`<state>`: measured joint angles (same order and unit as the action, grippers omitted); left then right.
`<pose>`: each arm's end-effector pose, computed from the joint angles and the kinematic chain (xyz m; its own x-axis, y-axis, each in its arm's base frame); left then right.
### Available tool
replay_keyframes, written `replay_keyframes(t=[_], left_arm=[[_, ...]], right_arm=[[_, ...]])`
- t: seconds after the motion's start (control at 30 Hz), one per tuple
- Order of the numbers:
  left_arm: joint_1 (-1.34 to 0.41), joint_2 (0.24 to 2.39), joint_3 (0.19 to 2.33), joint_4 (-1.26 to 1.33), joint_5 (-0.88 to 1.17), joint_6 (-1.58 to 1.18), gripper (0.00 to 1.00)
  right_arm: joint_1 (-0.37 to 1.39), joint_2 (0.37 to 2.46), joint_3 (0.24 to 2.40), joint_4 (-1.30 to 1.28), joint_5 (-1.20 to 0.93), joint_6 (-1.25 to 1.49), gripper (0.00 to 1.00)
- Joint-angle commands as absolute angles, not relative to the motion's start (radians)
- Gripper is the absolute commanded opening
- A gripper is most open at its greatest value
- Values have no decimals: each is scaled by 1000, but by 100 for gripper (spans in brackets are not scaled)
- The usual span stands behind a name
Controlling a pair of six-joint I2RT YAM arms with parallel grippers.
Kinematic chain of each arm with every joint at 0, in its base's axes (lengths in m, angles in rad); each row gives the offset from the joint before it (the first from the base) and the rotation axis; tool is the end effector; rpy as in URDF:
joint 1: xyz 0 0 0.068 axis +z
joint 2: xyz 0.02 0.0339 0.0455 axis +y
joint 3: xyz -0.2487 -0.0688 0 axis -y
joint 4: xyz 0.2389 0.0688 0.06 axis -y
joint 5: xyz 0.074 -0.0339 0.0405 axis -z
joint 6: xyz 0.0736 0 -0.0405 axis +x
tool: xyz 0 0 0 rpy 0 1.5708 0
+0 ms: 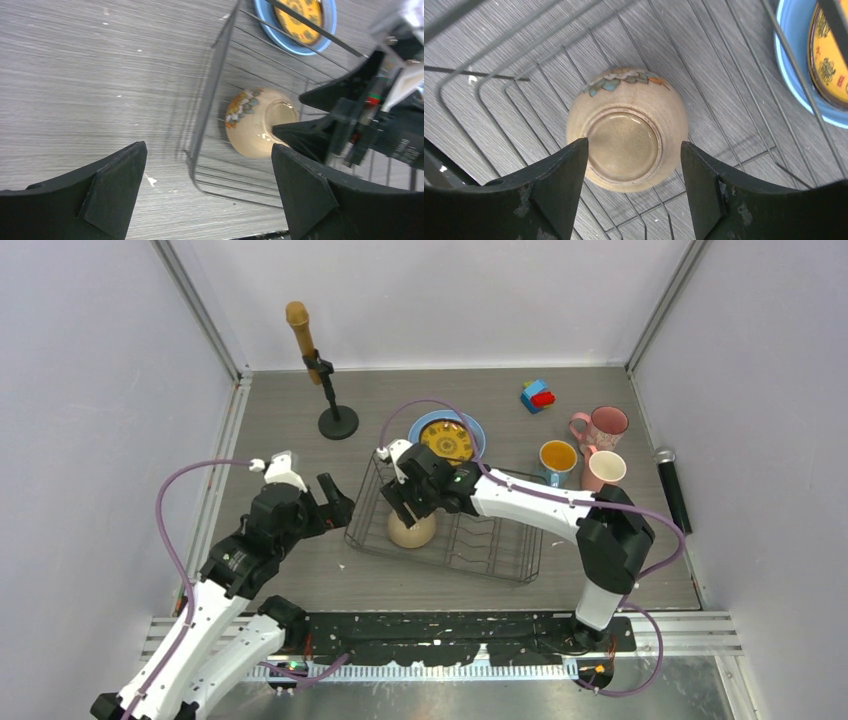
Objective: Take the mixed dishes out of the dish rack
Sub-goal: Adjust the bowl in the dish rack.
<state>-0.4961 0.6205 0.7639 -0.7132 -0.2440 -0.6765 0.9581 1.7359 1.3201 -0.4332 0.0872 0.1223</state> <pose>0.1562 -0.0643 0.2732 -0.5471 -0.3947 -0.7382 -0.0763 0.9017 -0.4255 0.2358 0.3244 0.2066 -0.5238 -0.5339 -0.6638 -0.7234 0.6903 0.0157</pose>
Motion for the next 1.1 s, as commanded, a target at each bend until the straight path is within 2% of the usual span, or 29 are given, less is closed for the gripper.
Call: replay_keyframes(t=[0.0, 0.1, 0.2, 0.37, 0.6, 0.8, 1.07], left_arm=[[-495, 658, 760, -567, -59, -668, 100], [-495, 717, 766, -496, 86, -683, 100], [-495, 805, 780, -450, 182, -711, 100], [-495, 934, 790, -366, 304, -745, 100], [-495, 1039, 790, -329, 313, -778, 100], [-497, 1146, 800, -334, 237, -806, 100], [-529, 1299, 841, -339, 159, -825, 100]], right_arm=[[939, 1668, 1281, -403, 68, 169, 75], [900, 1635, 1242, -350, 29, 222, 77], [854, 1587, 1163, -273, -123, 297, 78], [812, 1538, 1095, -223, -169, 334, 83], [805, 1508, 1047, -192, -230, 316, 91], [805, 1510, 1026, -183, -216, 331, 99], [810, 1553, 1033, -217, -198, 330, 100]])
